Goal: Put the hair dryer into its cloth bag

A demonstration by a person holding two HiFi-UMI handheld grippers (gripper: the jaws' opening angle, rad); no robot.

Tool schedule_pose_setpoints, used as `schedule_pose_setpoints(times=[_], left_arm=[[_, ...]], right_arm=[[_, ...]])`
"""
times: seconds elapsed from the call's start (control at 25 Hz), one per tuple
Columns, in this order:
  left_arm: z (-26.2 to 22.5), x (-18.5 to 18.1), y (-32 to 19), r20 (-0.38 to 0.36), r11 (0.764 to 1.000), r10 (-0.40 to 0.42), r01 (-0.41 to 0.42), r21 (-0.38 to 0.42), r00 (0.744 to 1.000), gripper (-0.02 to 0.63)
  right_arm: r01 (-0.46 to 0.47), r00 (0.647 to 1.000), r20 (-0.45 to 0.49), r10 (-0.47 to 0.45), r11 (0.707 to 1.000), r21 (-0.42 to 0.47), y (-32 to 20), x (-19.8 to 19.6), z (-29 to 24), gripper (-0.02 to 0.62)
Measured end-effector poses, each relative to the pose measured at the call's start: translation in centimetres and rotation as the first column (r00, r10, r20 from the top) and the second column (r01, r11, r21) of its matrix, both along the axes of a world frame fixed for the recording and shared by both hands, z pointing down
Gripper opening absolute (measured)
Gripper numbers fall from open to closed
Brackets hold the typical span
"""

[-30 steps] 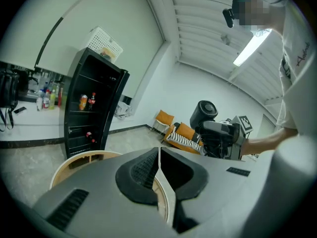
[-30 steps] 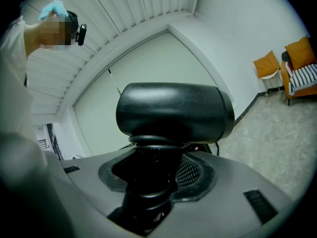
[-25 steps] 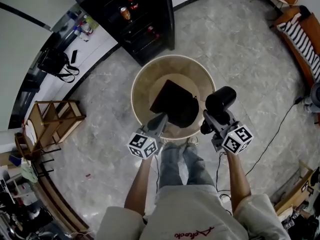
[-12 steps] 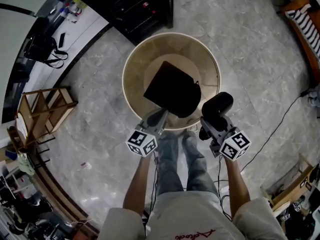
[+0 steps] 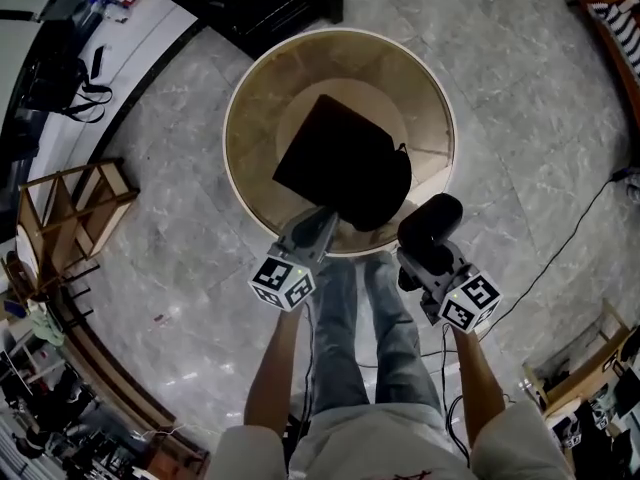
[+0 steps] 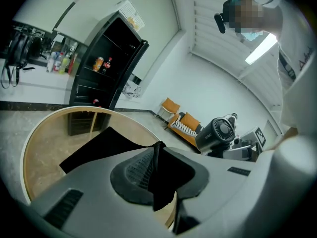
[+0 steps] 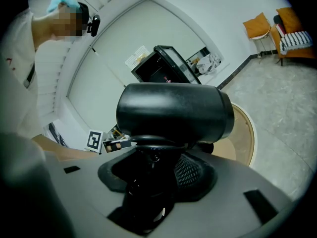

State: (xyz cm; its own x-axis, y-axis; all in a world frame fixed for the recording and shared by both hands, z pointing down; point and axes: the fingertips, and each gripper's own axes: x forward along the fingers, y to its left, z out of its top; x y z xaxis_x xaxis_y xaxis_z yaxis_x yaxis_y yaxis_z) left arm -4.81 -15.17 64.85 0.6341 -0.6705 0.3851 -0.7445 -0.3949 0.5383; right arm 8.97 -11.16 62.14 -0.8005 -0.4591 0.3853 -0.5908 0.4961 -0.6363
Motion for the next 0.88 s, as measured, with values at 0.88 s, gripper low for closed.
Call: schedule_pose_setpoints(times=[0.88], left_arm=[[5.2,5.8,-1.9,0.220,0.973,0.223,-0.231,0.015,0.950,0.041]], right_arm=[[0.282,0.929,-0.257,-0.266,0.959,0.029,1.7,-0.7,6.9,0.209]])
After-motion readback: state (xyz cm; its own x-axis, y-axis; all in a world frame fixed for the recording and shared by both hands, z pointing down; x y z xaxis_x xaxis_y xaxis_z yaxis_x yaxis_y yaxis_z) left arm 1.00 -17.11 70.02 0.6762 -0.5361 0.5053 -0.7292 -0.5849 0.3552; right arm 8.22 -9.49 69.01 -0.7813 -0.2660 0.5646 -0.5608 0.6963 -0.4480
